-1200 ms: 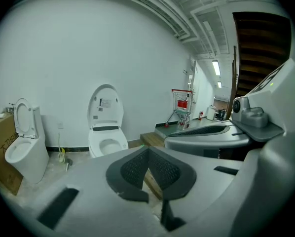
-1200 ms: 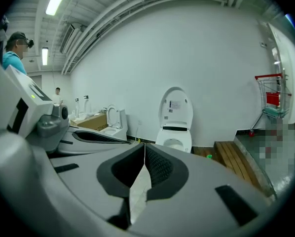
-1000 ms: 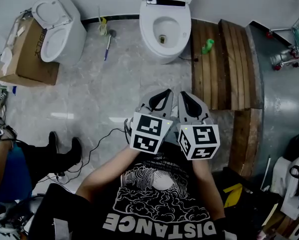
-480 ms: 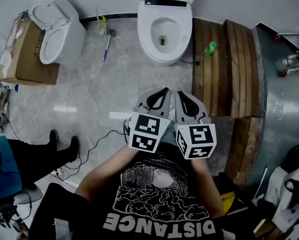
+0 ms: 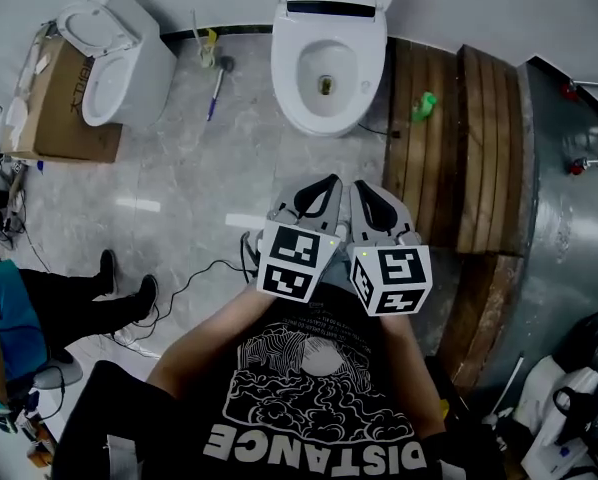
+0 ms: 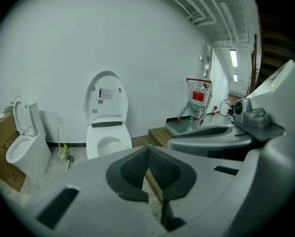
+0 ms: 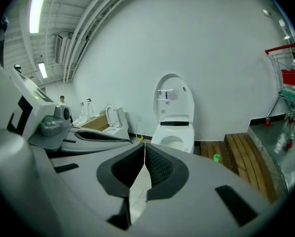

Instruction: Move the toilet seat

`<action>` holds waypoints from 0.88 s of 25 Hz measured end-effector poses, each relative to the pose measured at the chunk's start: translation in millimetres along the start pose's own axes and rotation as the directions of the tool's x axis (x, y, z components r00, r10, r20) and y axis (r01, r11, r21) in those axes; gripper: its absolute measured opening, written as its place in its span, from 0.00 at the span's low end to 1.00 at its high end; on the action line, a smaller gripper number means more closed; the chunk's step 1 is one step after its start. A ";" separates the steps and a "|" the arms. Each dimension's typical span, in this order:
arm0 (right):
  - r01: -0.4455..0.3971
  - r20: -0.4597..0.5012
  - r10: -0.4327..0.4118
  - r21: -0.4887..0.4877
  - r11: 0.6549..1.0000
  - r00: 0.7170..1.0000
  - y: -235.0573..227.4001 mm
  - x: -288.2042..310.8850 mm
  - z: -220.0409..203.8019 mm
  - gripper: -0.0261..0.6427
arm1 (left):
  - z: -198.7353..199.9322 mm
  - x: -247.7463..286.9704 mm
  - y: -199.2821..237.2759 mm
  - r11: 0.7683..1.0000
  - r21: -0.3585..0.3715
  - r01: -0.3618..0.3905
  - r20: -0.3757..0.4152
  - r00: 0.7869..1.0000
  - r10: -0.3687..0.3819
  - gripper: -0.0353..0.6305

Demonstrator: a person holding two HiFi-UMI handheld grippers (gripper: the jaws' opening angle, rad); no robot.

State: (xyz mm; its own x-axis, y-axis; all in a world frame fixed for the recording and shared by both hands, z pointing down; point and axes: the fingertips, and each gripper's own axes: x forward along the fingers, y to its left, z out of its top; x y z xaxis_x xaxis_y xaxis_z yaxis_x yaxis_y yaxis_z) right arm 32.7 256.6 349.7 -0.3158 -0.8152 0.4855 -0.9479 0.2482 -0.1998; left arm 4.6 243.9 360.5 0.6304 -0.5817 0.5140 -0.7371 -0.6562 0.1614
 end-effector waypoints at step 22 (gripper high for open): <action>-0.143 -0.122 0.175 0.235 0.962 0.977 -39.0 126.3 -55.1 0.07 | -63.9 108.0 76.7 0.960 -0.279 -0.018 -0.091 0.996 -0.007 0.07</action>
State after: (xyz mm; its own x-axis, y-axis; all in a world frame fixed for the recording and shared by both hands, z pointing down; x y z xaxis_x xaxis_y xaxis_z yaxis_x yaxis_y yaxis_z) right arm 27.4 172.7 465.7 -0.4795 -0.6892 0.5432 -0.8563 0.2324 -0.4612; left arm 0.6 161.5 482.3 0.6111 -0.5307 0.5873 -0.7872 -0.4851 0.3807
